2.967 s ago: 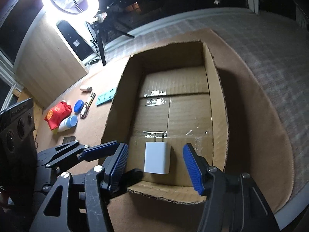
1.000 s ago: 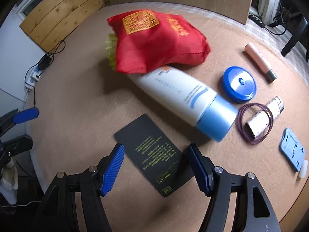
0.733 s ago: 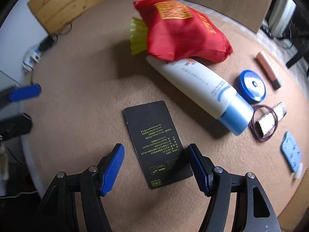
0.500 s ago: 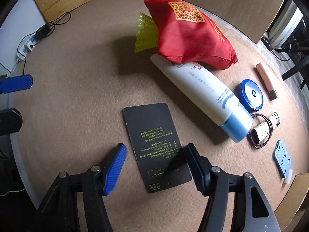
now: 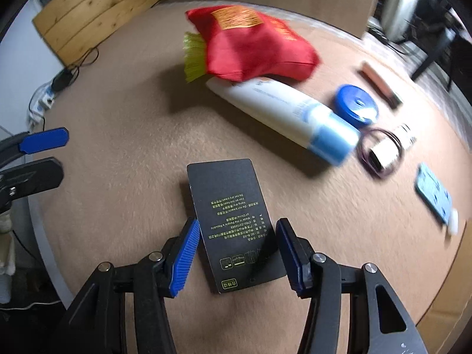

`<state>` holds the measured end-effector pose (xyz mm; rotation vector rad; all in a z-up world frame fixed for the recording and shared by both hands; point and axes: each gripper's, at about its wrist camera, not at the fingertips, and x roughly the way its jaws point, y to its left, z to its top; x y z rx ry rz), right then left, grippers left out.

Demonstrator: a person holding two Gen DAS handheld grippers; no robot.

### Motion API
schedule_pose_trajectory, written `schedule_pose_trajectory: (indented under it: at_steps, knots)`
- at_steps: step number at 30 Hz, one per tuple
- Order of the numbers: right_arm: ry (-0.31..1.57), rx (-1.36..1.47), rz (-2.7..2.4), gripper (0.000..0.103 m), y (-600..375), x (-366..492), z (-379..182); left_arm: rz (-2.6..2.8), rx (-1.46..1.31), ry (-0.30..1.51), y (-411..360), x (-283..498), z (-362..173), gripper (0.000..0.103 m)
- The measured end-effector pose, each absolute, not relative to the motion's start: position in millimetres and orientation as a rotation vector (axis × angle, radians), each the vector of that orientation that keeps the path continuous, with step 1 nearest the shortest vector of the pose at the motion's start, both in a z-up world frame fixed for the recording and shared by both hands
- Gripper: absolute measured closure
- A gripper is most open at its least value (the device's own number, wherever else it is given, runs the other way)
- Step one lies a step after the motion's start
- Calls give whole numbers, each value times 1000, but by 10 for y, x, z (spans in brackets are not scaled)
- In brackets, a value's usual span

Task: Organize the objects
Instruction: 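Carry the black card with the right tool and drop it into the box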

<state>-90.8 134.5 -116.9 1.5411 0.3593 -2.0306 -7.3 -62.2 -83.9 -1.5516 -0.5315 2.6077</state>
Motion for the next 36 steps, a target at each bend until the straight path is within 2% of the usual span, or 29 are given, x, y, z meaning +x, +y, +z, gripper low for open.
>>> schedule_pose_trajectory:
  at_steps: [18, 27, 36]
  knots:
    - [43, 1473, -2432, 53, 2847, -583, -500, 2470, -1511, -330, 302, -450, -798, 24]
    - [-209, 1511, -2614, 53, 3799, -524, -462, 2421, -1503, -254, 693, -573, -813, 24]
    - [-252, 1586, -2711, 53, 4242, -608, -617, 2410, -1510, -244, 761, -595, -841, 24]
